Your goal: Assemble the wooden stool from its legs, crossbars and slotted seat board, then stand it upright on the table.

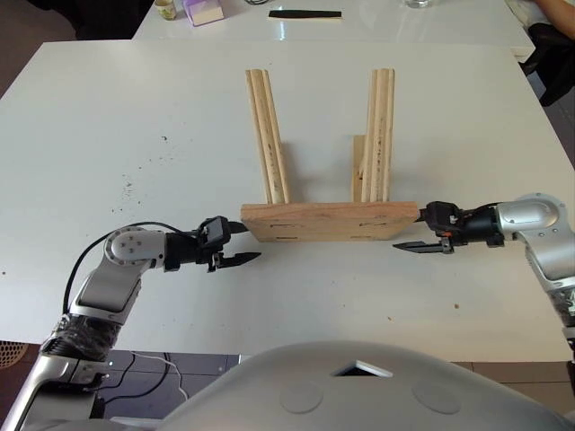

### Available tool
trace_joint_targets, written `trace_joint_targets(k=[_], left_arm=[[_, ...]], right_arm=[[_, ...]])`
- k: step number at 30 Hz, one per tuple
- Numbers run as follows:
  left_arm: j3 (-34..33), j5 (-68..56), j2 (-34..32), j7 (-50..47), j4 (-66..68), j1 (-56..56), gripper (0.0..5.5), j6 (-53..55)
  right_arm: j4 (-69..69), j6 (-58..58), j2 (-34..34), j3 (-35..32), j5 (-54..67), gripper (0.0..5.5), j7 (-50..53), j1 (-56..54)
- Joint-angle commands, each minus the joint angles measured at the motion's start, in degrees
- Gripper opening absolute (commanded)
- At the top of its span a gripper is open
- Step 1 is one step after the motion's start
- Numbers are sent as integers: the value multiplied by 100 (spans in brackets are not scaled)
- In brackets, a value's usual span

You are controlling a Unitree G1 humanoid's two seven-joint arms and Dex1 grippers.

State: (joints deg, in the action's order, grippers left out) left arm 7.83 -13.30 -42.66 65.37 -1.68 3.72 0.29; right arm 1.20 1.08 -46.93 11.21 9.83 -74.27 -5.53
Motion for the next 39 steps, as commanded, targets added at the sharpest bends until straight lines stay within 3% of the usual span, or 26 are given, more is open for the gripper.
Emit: trace_joint_targets(k=[1, 9, 15, 17, 22, 25, 27, 30, 35, 39], left_arm=[[203, 143, 75, 177, 293, -297, 285, -195], [392, 150, 543, 135, 591, -665, 285, -487], [260, -14, 549, 202, 658, -770, 199, -379], [108, -325, 574, 209, 488, -767, 170, -62], [-400, -1354, 435, 330, -330, -537, 169, 1183], [-897, -2339, 271, 195, -1162, -41, 169, 2293], [-1403, -3362, 364, -321, -1670, 91, 169, 3119], [-2143, -5536, 690, -1835, -2029, -12, 169, 3859], [-2220, -7778, 1658, -4551, -2307, -177, 170, 2882], [-2068, -8181, 2370, -5777, -2506, -443, 170, 2114]], right_arm=[[121, -55, 99, 165, -111, 254, -32, -153], [600, -126, 531, 362, -200, 241, 86, -436], [502, 372, 590, 83, 318, 161, -67, -444], [278, 760, 572, -38, 658, 140, -180, -414], [-562, 1920, 249, -411, 1542, 140, -570, -87], [-1369, 3080, 130, -958, 2552, 140, -295, 120], [-1926, 4036, 155, -1458, 3566, 140, 113, 219], [-2430, 5063, 375, -2110, 5588, 141, 1225, 239], [-2753, 3978, 747, -2007, 9033, 145, 3968, -87], [-3052, 3192, 1296, -1795, 9793, 145, 5083, -211]])
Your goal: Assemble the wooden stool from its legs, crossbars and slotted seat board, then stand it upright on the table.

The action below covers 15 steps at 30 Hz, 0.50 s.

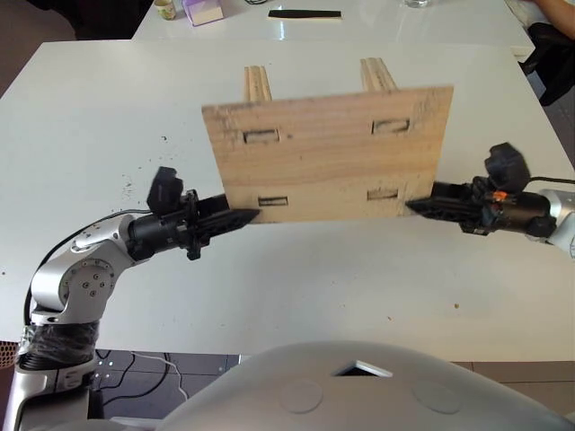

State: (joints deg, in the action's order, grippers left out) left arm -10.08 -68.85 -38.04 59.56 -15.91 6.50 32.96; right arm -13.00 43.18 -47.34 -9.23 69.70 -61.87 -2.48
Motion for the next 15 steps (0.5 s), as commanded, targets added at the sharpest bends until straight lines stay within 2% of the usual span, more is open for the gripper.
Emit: trace_joint_targets(k=[1, 4, 9, 15], left_arm=[[-264, -2673, 2068, -5428, -1116, -780, 169, -1300], [-222, -2670, 2454, -6099, -1182, -916, 169, -1568], [-225, -2563, 3168, -7162, -865, -1372, 167, -1965], [-386, -2344, 3546, -8232, -224, -2014, 149, -2103]], right_arm=[[-1674, -1194, 1551, 274, 3884, 145, 4119, -579], [-1731, -1667, 2181, 246, 4089, 145, 4957, -800], [-1385, -2021, 3199, 212, 3548, 145, 6292, -1261], [-557, -2406, 4059, 28, 2793, 142, 7746, -1931]])
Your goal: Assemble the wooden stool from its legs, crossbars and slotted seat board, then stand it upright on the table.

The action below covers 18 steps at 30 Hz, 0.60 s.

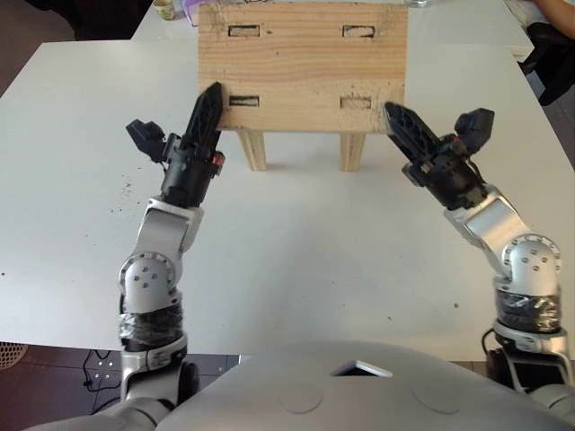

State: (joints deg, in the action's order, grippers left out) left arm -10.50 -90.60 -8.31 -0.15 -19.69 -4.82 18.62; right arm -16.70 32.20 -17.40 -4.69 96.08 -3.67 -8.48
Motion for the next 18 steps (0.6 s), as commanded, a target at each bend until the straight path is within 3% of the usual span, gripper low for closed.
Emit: trace_joint_targets(k=[1, 7, 18], left_arm=[[-381, -158, 588, -2367, 243, -1006, 146, -675], [-606, 74, 754, -2669, 884, -1353, 138, -639], [-782, 532, 1162, -2618, 1132, -1173, 138, -499]], right_arm=[[-62, -1364, 1196, -429, 1, 141, 2113, -1398], [263, -1512, 1666, -439, -674, 139, 2739, -1373], [727, -1356, 2009, -442, -1750, 138, 2578, -1118]])
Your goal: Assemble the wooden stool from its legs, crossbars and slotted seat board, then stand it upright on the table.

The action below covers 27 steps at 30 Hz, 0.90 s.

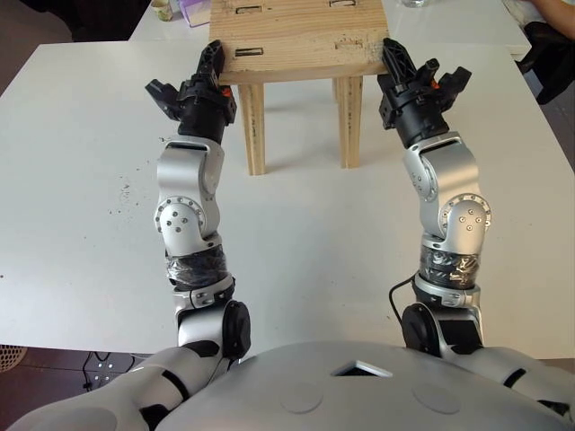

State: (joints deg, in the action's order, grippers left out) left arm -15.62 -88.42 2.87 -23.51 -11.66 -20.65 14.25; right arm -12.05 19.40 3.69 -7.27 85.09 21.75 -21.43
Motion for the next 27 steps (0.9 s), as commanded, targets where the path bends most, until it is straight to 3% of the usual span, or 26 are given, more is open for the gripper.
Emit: trace_joint_targets(k=[1, 5, 9, 24, 27], left_arm=[[-296, 327, 29, -301, 346, 394, 138, -45], [-423, 337, -43, -346, 252, 319, 138, -4], [-398, 459, -137, -20, 85, 289, 138, 117], [-509, 385, -74, 306, 91, -86, 386, 326], [-497, 593, -284, 348, 28, -63, 412, 439]], right_arm=[[264, -72, -106, -181, -733, 138, -19, 174], [158, -84, -132, -171, -1023, 138, -188, 159], [48, -107, -54, -206, -1262, 220, -404, 131], [-7, -61, 232, -410, -1733, 448, -667, -143], [82, -48, 173, -451, -1832, 450, -829, -302]])
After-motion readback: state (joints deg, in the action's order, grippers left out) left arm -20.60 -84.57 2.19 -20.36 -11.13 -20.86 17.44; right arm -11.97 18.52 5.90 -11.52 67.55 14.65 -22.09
